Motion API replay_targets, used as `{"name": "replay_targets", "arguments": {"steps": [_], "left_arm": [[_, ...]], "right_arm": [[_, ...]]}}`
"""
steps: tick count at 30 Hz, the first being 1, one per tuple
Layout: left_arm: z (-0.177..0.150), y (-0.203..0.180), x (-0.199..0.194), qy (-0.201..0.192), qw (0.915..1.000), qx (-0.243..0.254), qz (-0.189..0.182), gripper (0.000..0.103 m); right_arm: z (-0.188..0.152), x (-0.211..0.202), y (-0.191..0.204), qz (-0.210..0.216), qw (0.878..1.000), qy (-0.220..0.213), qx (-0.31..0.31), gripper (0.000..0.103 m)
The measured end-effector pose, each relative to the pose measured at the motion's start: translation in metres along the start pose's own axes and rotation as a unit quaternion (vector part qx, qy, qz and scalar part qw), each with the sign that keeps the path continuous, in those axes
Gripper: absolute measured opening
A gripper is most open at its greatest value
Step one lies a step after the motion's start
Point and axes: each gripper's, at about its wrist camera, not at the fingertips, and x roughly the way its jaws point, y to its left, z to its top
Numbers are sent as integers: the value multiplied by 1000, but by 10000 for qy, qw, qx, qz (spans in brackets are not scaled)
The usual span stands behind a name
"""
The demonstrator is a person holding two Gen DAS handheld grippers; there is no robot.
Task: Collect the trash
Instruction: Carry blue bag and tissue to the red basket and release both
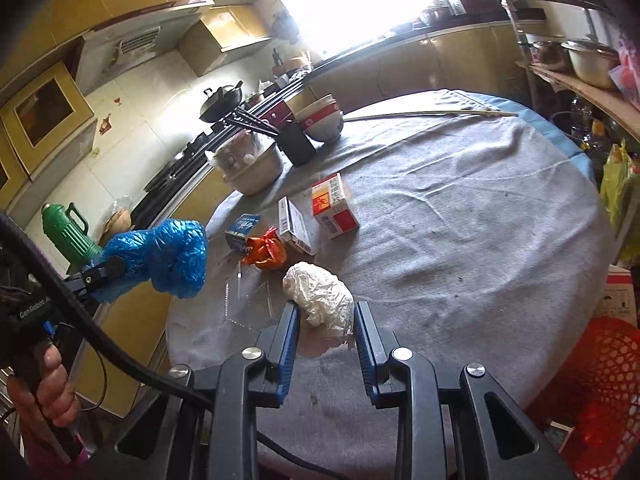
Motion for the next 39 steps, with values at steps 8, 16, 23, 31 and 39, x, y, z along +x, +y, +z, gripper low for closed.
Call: {"name": "replay_targets", "arguments": {"steps": [8, 16, 23, 31, 39], "left_arm": [[-7, -34, 6, 152, 9993, 319, -115, 22], [-14, -79, 13, 313, 9955, 778, -435, 22], [-31, -133, 26, 639, 9830, 1252, -1182, 22], [-60, -192, 42, 1073, 9620, 1859, -1687, 22], [-84, -240, 57, 1375, 9384, 2430, -2037, 22]], "right_arm": [[-5, -24, -26, -113, 9996, -143, 212, 30], [-14, -56, -61, -376, 9977, -309, 479, 30], [-28, -101, -107, -831, 9916, -515, 846, 30], [-53, -153, -162, -1377, 9790, -691, 1332, 30], [-73, -161, -187, -1538, 9733, -529, 1620, 30]]}}
